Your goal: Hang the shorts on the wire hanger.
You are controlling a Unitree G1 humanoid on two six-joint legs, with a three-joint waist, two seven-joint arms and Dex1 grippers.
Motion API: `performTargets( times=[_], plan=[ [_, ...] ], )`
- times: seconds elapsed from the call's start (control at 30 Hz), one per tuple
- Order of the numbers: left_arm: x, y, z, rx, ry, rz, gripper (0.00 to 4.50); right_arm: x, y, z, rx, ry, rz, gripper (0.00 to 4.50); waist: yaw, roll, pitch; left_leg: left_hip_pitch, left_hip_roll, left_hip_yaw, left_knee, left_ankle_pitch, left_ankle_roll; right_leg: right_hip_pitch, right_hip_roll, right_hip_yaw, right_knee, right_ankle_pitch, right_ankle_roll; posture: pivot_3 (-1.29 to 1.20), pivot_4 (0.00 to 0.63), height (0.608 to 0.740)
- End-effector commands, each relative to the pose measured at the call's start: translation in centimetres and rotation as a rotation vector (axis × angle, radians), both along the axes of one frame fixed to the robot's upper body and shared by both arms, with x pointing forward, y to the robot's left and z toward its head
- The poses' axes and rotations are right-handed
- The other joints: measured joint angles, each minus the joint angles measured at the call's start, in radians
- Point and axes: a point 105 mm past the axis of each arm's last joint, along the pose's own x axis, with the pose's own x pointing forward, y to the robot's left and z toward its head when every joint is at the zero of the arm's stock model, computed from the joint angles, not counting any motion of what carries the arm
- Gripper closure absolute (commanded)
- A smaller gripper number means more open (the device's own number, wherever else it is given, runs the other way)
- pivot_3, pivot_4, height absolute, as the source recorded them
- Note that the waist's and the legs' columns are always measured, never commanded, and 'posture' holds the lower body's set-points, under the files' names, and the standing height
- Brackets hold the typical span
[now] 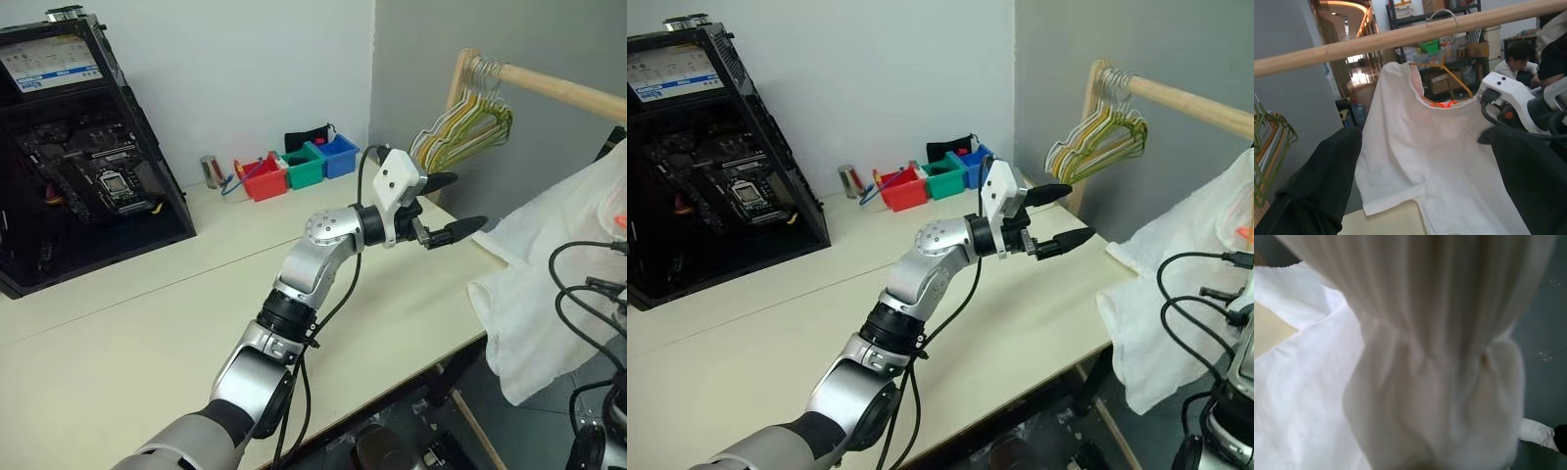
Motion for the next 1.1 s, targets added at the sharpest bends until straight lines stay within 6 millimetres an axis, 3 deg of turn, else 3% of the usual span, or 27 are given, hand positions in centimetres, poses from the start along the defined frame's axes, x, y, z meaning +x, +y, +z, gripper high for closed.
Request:
performTargets(
  times=[0.03,0.27,0.5,0.7,0.93,1.1],
  plan=[
    [-0.5,0.5,1.4,-0.030,-0.042,0.003,0.03,-0.1,-1.9,1.8,0.031,-0.054,-0.093,4.50,0.000,0.000,0.000,0.000,0.000,0.001,0.000,0.000,0.000,0.000,0.000,0.001,0.000,0.000,0.000,-0.50,0.000,0.740],
    [-0.2,0.7,1.3,-0.021,-0.045,0.020,0.03,0.2,-2.9,1.8,0.109,-0.072,-0.142,4.50,0.013,0.001,-0.001,0.001,-0.006,0.005,0.001,-0.001,0.002,0.001,-0.006,0.004,0.001,-0.002,0.004,-0.50,0.000,0.740],
    [0.0,0.9,1.1,-0.005,-0.056,0.030,0.03,0.9,-1.8,-0.2,0.240,-0.103,-0.155,4.50,0.015,0.001,-0.001,0.002,-0.010,0.004,0.002,-0.002,0.004,0.004,-0.011,0.004,0.000,-0.003,0.007,-0.49,0.000,0.740],
    [0.1,1.1,0.9,0.002,-0.061,0.038,0.03,1.1,-1.1,-0.6,0.262,-0.118,-0.149,4.50,0.017,0.001,-0.001,0.004,-0.011,0.004,0.002,-0.002,0.004,0.006,-0.012,0.003,0.000,-0.004,0.008,-0.48,0.000,0.740],
    [0.2,1.3,0.9,0.003,-0.067,0.045,0.00,0.5,-1.9,0.6,0.161,-0.094,-0.159,2.76,0.017,0.001,0.000,0.011,-0.012,0.004,0.001,-0.003,0.006,0.013,-0.013,0.003,-0.002,-0.005,0.010,-0.47,0.000,0.740],
    [0.6,1.9,0.9,0.009,-0.072,0.063,0.00,-1.0,-2.7,3.0,-0.097,-0.023,-0.184,1.71,0.017,0.001,0.000,0.013,-0.012,0.004,0.001,-0.004,0.006,0.016,-0.013,0.003,-0.004,-0.006,0.011,-0.47,0.000,0.740]
  ],
)
